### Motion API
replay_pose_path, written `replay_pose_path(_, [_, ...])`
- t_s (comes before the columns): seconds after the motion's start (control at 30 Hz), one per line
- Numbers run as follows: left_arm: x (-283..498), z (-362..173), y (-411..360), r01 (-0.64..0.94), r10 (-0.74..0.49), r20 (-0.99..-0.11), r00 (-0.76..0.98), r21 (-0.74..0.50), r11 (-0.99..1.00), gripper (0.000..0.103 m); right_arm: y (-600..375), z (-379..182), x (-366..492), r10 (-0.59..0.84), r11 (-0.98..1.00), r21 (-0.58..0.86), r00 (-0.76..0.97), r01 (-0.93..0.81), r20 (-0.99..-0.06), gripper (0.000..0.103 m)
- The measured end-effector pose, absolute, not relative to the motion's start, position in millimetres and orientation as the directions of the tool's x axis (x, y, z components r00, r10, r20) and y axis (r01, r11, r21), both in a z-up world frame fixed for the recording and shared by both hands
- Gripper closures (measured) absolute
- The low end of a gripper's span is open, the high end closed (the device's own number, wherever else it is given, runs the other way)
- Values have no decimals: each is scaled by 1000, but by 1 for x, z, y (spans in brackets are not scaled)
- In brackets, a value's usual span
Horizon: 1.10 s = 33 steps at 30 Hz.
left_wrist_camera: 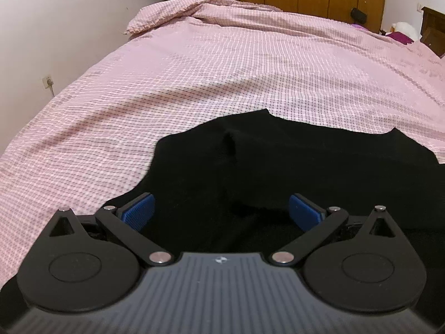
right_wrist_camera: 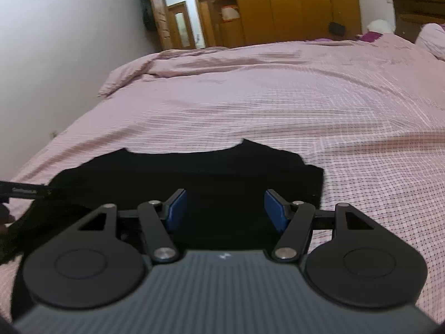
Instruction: Fold small clothes
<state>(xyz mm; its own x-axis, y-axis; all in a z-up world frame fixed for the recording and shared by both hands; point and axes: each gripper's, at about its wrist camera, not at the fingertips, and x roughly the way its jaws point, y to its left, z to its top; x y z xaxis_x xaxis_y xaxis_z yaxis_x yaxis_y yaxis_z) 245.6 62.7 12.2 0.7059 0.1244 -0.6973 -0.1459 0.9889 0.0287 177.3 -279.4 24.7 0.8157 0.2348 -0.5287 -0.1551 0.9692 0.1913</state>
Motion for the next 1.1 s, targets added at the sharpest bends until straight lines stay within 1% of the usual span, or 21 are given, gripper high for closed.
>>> replay_pose_path(0.33, [194,27,88,-170,135,-686,715,16,985,0,-245,30,137,276,961,173,787,-215,-552,39])
replay_pose_path(0.6, [160,19,118,-213,166,-702,692,21,977,0,-215,18,119,303,953,163,761,-256,-574,39])
replay_pose_path(0.83, [140,2,146,-239,189,-723,665,33,970,0,-195,-2,112,259,964,112,752,-242,-606,39])
replay_pose_path(1.1, [120,-22,167,-245,221,-750,624,82,966,0,-191,-26,111,224,973,108,725,-203,-651,39])
